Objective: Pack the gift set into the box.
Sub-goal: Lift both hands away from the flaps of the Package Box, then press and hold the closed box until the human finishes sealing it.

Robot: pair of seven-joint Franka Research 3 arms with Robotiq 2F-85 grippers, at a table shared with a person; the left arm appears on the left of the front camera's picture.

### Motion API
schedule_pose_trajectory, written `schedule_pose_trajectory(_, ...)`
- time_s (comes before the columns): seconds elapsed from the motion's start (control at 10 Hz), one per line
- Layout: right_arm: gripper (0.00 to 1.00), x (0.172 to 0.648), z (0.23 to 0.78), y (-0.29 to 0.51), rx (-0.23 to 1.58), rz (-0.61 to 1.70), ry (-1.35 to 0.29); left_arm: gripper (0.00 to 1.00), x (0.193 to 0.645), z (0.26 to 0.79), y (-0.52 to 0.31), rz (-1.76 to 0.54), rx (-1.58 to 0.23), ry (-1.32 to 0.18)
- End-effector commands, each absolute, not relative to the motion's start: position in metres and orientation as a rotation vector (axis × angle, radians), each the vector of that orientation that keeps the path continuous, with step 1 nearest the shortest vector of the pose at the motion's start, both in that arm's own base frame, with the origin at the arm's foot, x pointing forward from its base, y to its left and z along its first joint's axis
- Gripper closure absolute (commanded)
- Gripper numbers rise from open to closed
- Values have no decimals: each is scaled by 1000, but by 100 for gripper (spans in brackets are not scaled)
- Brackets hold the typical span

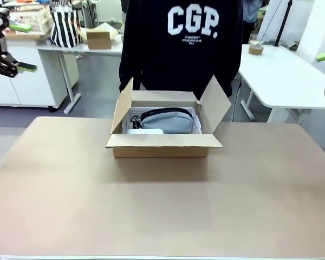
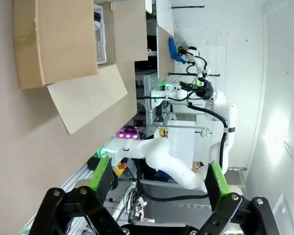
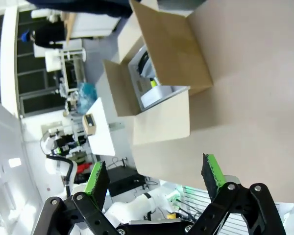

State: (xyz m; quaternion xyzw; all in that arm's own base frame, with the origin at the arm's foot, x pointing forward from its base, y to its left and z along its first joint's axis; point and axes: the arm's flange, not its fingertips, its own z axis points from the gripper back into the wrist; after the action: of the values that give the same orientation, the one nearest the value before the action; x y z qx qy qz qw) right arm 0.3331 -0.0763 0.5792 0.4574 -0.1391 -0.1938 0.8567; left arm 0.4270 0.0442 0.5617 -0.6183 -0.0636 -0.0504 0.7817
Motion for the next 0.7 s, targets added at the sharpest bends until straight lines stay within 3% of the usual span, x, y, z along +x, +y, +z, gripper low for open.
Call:
schedule_pose_trajectory(0.0,0,335,599,-66,982,-340,-298,0,421,580,28,-173,-1312,-139)
schedule_pose_trajectory(0.6,0,335,599,-66,982,-340,-298,0,421,580,28,-173,-1312,-139)
